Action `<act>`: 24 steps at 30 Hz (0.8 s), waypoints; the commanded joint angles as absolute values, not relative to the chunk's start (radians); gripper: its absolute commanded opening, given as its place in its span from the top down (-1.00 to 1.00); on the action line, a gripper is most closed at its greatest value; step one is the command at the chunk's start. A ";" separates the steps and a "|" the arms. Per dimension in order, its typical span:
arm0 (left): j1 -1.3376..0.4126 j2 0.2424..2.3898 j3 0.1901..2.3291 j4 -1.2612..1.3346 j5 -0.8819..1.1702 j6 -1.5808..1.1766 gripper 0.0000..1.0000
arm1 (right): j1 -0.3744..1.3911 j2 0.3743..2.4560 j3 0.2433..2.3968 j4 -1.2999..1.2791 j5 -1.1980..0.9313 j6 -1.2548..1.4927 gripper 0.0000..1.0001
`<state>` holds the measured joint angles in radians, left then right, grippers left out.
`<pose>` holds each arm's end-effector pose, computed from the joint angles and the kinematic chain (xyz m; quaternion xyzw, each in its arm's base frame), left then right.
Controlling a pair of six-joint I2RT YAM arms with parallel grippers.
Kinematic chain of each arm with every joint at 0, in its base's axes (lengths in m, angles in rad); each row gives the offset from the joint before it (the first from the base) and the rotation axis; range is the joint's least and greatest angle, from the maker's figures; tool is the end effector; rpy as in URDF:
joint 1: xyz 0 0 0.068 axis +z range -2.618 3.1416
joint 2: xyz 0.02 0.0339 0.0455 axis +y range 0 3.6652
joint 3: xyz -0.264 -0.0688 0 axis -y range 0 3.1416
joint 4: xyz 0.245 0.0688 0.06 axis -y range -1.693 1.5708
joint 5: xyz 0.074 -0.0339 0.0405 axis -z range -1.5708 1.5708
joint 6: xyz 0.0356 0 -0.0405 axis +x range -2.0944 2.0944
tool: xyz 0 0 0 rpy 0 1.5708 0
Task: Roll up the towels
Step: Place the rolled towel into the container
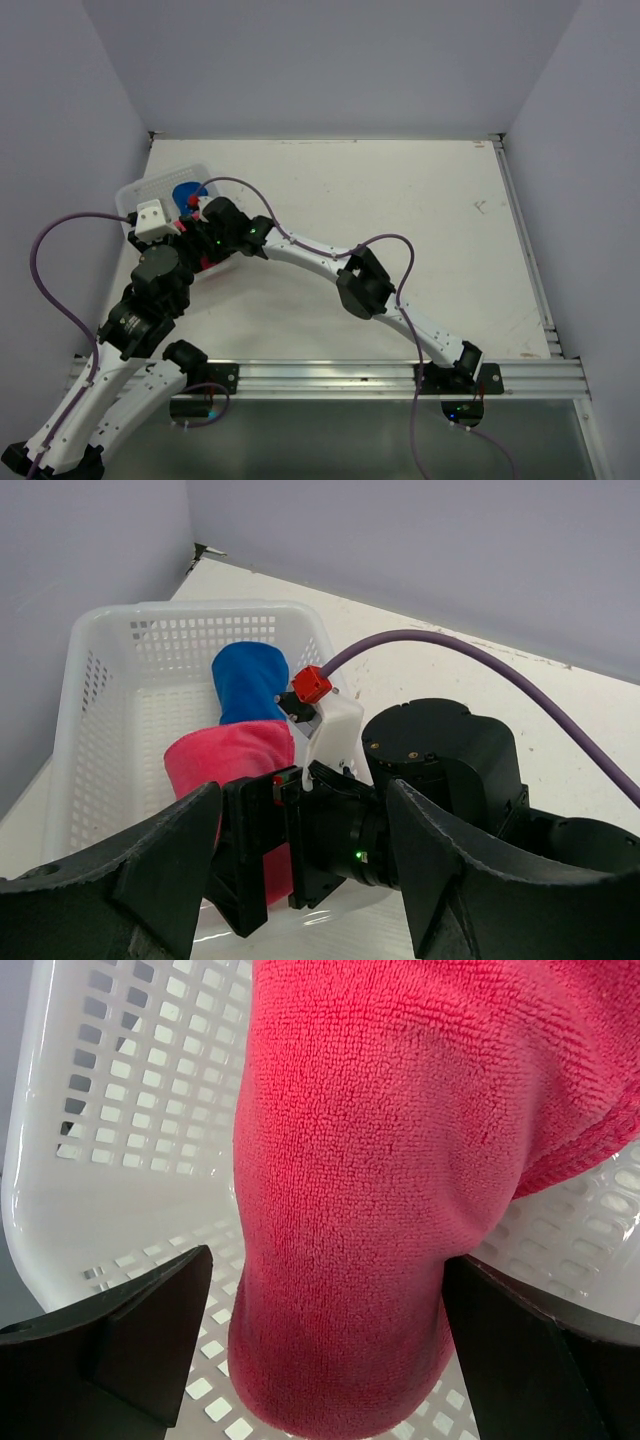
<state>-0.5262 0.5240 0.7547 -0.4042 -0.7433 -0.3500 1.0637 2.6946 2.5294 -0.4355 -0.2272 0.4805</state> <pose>0.1115 -0.0369 0.3427 -0.1699 0.7312 -0.0024 0.6606 0.2840 0.5277 0.1851 -0.3033 0.8267 0.3950 0.2619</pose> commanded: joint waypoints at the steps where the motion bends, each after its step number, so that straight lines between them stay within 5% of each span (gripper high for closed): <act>1: -0.531 0.515 0.753 -0.345 -0.747 -0.334 -0.43 | 1.054 2.646 2.530 -0.440 -0.249 0.494 -0.97; 24: -0.531 0.517 0.758 -0.350 -0.744 -0.331 -0.47 | 1.034 2.520 2.479 -0.425 -0.163 0.471 -0.97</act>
